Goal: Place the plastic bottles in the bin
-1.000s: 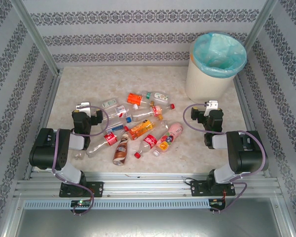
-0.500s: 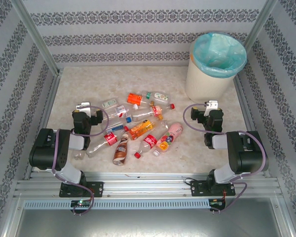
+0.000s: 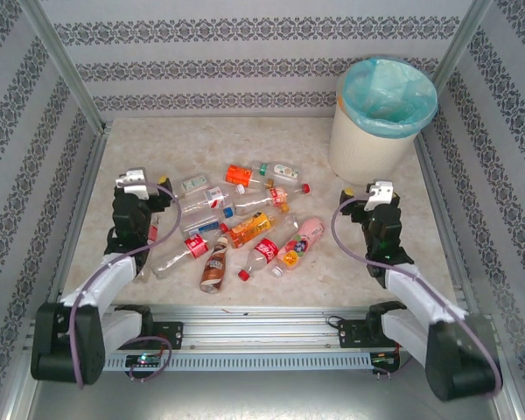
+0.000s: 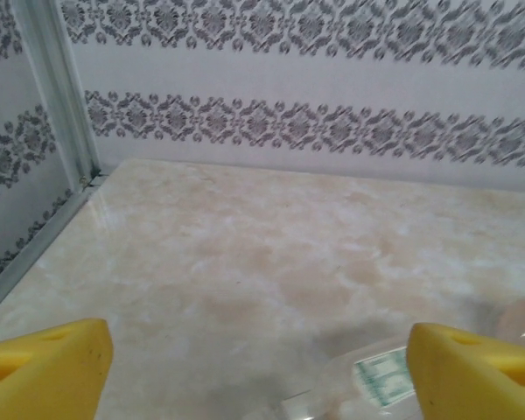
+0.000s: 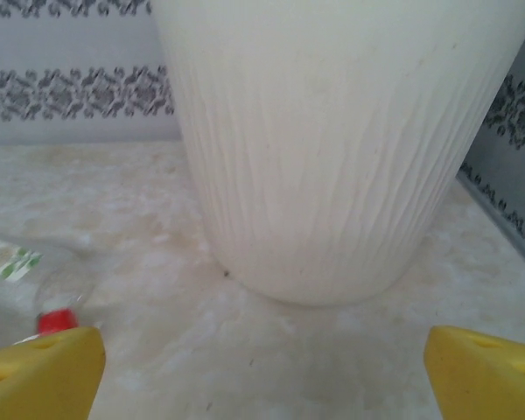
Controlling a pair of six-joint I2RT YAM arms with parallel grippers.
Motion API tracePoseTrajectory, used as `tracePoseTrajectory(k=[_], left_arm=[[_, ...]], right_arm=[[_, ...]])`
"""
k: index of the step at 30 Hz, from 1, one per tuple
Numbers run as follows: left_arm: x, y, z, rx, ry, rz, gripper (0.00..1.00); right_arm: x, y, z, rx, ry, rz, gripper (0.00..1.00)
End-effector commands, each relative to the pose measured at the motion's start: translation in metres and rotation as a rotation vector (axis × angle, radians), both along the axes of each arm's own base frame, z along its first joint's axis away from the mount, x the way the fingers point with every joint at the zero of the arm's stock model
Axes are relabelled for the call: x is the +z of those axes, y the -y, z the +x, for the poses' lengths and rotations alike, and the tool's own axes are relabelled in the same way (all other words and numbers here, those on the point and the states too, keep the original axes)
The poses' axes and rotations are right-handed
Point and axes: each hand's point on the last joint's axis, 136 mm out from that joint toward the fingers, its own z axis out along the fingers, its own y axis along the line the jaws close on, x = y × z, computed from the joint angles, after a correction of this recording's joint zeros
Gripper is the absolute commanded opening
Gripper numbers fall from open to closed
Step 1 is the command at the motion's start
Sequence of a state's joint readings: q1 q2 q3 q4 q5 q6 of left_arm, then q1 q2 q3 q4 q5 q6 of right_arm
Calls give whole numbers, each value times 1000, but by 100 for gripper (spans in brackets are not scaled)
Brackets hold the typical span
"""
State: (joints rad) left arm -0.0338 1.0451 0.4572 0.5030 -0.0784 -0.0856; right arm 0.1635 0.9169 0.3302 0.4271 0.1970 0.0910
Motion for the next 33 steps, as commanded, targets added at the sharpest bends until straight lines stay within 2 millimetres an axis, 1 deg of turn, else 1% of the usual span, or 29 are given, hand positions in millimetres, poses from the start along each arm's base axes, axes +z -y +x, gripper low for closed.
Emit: tracePoseTrajectory(k=[1, 2, 4, 6, 7, 9, 11, 13, 14, 16, 19, 22, 24, 28, 31, 33], left_arm=[[11, 40, -12, -121, -110, -80, 83], [16, 55, -17, -159, -133, -79, 83], [26, 88, -31, -252, -184, -88, 81], [27, 118, -48, -340, -257, -92, 78], [27, 134, -58, -385, -295, -92, 77], [21, 167, -81, -482, -371, -79, 75], [13, 196, -104, -562, -444, -50, 74], [4, 229, -129, -655, -511, -7, 74], [0, 242, -138, -686, -533, 9, 74], [-16, 270, -155, -747, -596, 56, 74], [-41, 299, -167, -787, -702, 75, 70], [-56, 330, -176, -852, -741, 94, 69], [-66, 345, -180, -885, -762, 96, 69], [-91, 360, -179, -894, -831, 117, 68], [-107, 363, -179, -888, -887, 165, 67], [-115, 364, -180, -890, -919, 193, 64]], right_arm=[[6, -6, -24, -6, -136, 26, 91], [12, -9, -31, 4, -150, 27, 91], [30, -15, -42, 27, -174, 57, 91], [43, -23, -51, 60, -212, 101, 89], [46, -27, -55, 75, -248, 126, 88], [47, -35, -60, 97, -323, 158, 87], [43, -42, -63, 114, -398, 187, 86], [38, -52, -63, 131, -456, 238, 86], [36, -56, -63, 141, -476, 264, 86], [31, -64, -61, 150, -506, 313, 85], [23, -71, -57, 153, -536, 359, 83], [18, -73, -55, 153, -560, 370, 83], [16, -72, -54, 147, -563, 362, 82], [17, -67, -54, 135, -553, 338, 82], [19, -64, -55, 126, -540, 338, 82], [20, -63, -54, 124, -526, 340, 82]])
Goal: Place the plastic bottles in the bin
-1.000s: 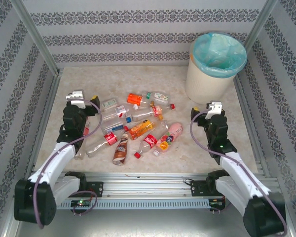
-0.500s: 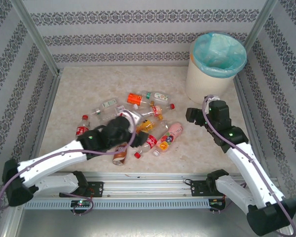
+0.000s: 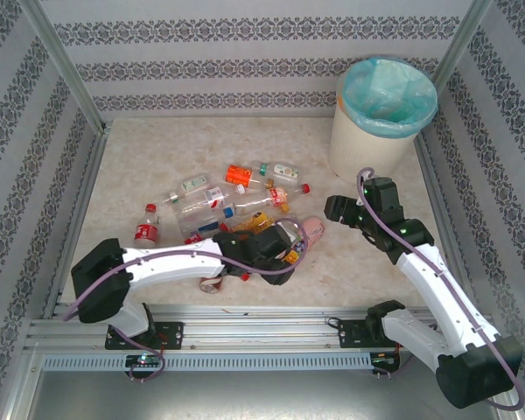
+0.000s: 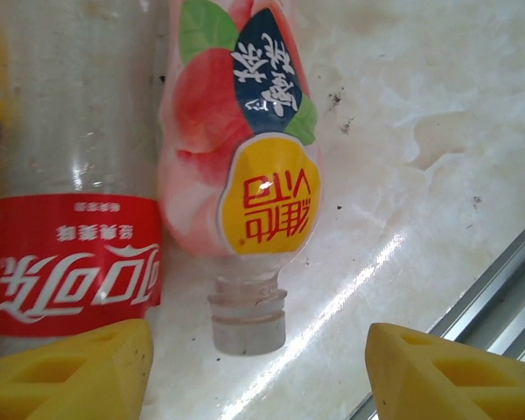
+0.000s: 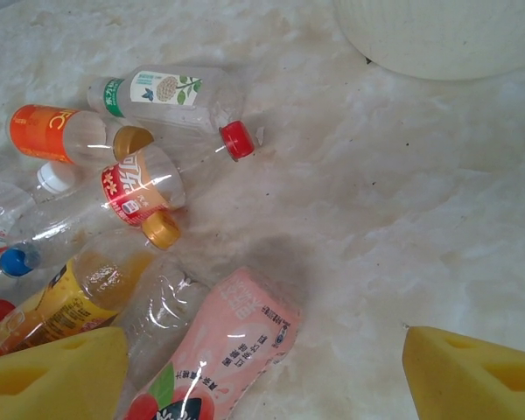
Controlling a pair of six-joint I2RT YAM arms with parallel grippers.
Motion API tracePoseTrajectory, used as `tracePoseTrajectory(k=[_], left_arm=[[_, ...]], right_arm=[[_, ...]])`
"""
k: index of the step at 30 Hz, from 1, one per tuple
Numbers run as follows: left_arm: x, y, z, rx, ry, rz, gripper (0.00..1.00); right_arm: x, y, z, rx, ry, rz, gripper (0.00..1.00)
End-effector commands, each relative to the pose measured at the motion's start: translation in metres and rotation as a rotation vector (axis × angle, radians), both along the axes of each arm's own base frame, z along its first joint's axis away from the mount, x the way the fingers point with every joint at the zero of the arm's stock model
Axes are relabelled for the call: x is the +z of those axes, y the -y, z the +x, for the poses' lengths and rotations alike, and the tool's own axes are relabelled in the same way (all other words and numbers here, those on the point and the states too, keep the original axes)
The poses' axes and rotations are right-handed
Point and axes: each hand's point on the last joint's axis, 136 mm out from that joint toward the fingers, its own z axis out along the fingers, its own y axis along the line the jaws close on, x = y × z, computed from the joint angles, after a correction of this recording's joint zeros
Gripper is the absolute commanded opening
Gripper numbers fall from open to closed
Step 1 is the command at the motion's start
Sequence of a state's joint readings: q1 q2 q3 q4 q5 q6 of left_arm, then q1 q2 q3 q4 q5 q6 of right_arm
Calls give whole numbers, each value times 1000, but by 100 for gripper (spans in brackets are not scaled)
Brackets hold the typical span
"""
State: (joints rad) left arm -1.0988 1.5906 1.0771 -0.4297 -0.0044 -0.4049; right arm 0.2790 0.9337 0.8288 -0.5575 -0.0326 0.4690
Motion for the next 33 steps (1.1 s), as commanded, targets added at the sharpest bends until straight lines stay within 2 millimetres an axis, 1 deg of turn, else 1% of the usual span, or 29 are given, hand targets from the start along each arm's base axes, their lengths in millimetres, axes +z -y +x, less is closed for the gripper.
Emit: tracePoseTrajectory(k=[1, 7, 13, 15, 21, 23, 26, 28, 31, 33], left_arm=[[-2, 5, -6, -24, -35, 33, 62], [-17, 2, -5, -13, -60, 101, 60], [-34, 3, -7, -10, -105, 147, 54], [-37, 5, -8, -11, -114, 146, 52], [-48, 3, -7, -10, -120, 174, 50], [-52, 3, -6, -9, -122, 188, 48], [-56, 3, -5, -4, -127, 202, 46], [-56, 3, -5, -2, -130, 206, 41], [-52, 3, -5, 5, -128, 202, 36], [-45, 3, -5, 6, -125, 188, 32]], right_arm=[[7, 3, -2, -20, 27, 8, 82], [13, 6, -1, -33, 45, 15, 81], [13, 5, 0, -34, 47, 24, 80], [14, 5, -1, -35, 49, 25, 80], [17, 7, -2, -41, 62, 23, 80], [18, 8, -3, -44, 66, 25, 80], [20, 8, -5, -44, 73, 27, 79], [21, 9, -5, -45, 77, 24, 80], [24, 10, -7, -44, 85, 21, 79], [27, 10, -8, -44, 92, 19, 79]])
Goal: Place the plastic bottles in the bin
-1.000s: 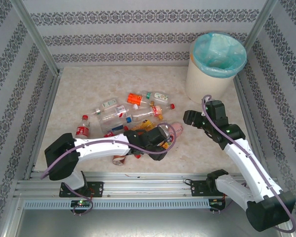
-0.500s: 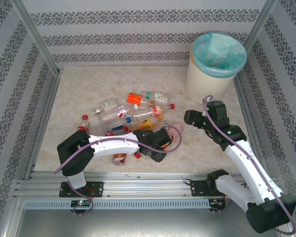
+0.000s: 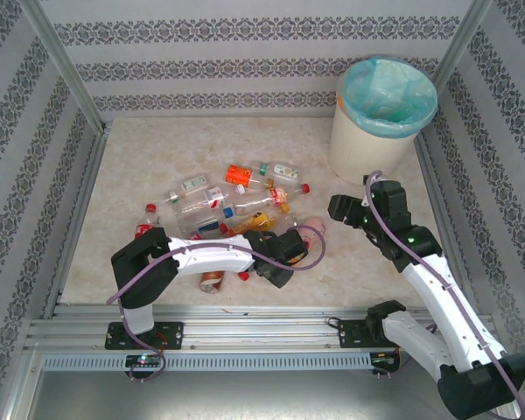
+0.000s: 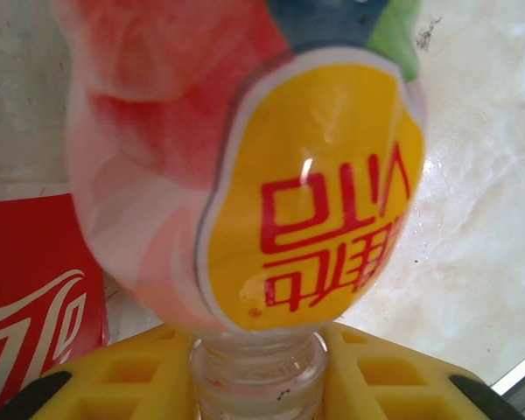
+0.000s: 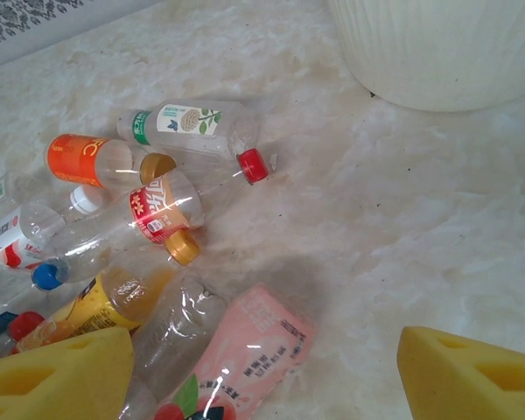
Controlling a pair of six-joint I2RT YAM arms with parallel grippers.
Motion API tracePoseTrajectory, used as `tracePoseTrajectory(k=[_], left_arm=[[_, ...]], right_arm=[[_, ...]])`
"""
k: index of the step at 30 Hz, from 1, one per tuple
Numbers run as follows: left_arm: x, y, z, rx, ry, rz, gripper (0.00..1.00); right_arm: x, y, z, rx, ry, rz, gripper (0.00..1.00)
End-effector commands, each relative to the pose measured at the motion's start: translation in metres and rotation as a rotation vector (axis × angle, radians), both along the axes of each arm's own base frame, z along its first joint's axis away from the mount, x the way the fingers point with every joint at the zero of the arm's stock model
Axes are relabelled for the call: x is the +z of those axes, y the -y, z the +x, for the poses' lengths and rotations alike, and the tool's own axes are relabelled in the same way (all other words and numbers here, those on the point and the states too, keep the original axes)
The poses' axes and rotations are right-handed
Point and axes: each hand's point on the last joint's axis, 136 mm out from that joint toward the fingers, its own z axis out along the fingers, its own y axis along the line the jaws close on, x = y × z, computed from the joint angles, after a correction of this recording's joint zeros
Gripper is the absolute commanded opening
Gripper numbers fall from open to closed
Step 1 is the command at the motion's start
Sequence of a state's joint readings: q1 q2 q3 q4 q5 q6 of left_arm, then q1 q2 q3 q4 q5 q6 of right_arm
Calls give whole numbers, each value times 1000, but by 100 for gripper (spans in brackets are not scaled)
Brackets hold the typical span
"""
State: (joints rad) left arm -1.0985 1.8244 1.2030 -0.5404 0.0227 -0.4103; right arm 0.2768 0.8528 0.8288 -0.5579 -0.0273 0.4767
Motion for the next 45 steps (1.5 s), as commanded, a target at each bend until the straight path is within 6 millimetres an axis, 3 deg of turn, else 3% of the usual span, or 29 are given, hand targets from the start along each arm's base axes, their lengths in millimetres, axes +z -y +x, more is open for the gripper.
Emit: tracePoseTrajectory(k=[1, 4, 7, 14, 20, 23, 26, 33, 45], left_arm=[[16, -2, -4, 9, 0, -2, 29], [41, 0, -5, -6, 21, -58, 22], [84, 3, -3, -22, 89, -180, 18], [191, -12, 18, -39, 429, -413, 0], [252, -31, 32, -20, 705, -535, 0], [265, -33, 33, -32, 753, -554, 0], [270, -32, 33, -35, 767, -570, 0], [274, -31, 25, -49, 770, -662, 0], [267, -25, 25, -77, 761, -635, 0]], right_arm=[[7, 7, -2, -31, 17, -6, 79], [22, 6, -3, -11, 43, -8, 79], [48, 2, -5, 20, 90, 4, 79], [160, -38, -11, 240, 367, 167, 84], [222, -77, -19, 451, 476, 355, 93], [242, -96, -25, 573, 476, 445, 97], [250, -108, -27, 643, 461, 485, 98], [233, -107, -15, 590, 414, 440, 98], [237, -132, -30, 732, 393, 484, 88]])
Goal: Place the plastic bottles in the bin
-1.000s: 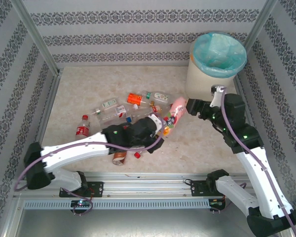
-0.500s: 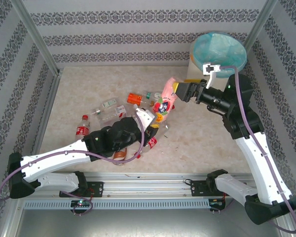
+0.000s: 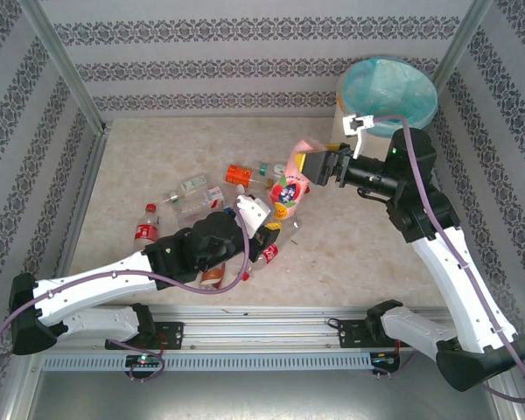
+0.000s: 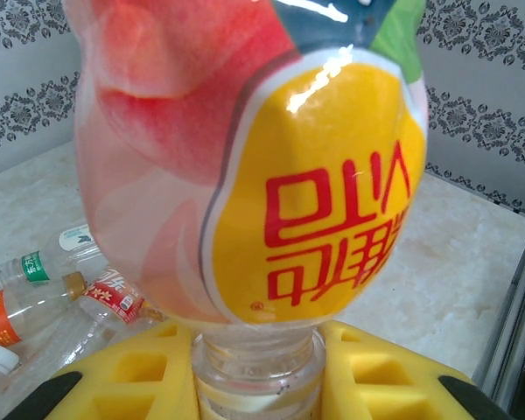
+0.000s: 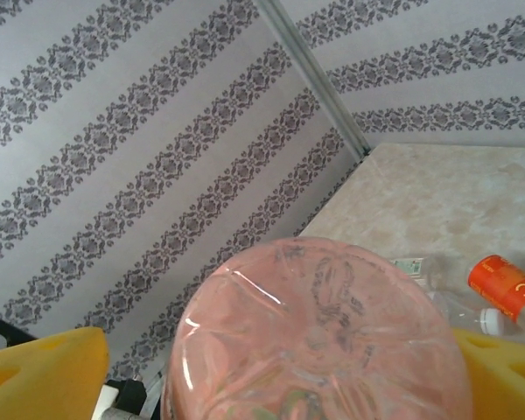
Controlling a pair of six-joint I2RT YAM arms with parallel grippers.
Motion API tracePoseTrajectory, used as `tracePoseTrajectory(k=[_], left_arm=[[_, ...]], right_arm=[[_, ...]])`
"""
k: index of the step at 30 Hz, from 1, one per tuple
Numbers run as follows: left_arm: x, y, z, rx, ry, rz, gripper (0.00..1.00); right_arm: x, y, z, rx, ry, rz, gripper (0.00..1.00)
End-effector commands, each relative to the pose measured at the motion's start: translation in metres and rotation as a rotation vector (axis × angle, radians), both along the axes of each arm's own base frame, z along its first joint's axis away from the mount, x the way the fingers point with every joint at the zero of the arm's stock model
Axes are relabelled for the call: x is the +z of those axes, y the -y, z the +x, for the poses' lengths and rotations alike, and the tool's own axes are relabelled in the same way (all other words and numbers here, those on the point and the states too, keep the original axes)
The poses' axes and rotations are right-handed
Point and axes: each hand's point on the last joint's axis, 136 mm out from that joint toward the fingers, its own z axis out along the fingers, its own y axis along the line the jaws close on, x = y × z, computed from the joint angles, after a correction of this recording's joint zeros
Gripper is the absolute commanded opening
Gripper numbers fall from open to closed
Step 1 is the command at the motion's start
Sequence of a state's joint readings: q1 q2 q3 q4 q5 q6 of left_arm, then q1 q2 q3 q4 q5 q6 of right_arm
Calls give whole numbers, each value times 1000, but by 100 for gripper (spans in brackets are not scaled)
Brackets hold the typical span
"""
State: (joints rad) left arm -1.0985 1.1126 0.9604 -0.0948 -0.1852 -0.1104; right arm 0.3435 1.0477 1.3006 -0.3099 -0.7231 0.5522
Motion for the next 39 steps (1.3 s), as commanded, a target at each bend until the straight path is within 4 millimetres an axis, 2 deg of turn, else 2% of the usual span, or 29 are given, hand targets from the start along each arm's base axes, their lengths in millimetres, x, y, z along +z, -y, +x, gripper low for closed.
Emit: tracePoseTrajectory(k=[1, 6, 7, 8, 11, 13, 15, 18, 22, 30, 35, 39], left_arm=[[15, 6, 2, -8, 47, -34, 0], [18, 4, 1, -8, 57, -35, 0], [19, 3, 2, -4, 62, -41, 5], [22, 1, 3, 7, 70, -52, 16], [31, -5, 5, 35, 100, -79, 24], [38, -8, 8, 54, 125, -94, 35], [48, -12, 11, 81, 160, -110, 58], [65, -18, 18, 128, 215, -126, 73], [80, -28, 28, 215, 262, -132, 76], [81, -30, 35, 267, 232, -144, 76], [75, -24, 36, 261, 175, -150, 76], [67, -23, 35, 261, 144, -132, 75]], right_arm=[[18, -3, -11, 40, 48, 17, 86], [25, 0, -12, 23, 77, 14, 69], [27, 0, -12, 17, 85, 11, 68], [29, 3, -10, -1, 93, 6, 66], [39, 9, -5, -56, 131, -11, 61], [50, 13, -2, -86, 163, -14, 59], [62, 17, 3, -114, 187, -17, 56], [85, 26, 13, -166, 252, -27, 54], [115, 49, 33, -325, 383, -95, 54], [162, 130, 95, -869, 617, -350, 51], [164, 164, 148, -1079, 660, -552, 50], [143, 186, 197, -1157, 613, -681, 50]])
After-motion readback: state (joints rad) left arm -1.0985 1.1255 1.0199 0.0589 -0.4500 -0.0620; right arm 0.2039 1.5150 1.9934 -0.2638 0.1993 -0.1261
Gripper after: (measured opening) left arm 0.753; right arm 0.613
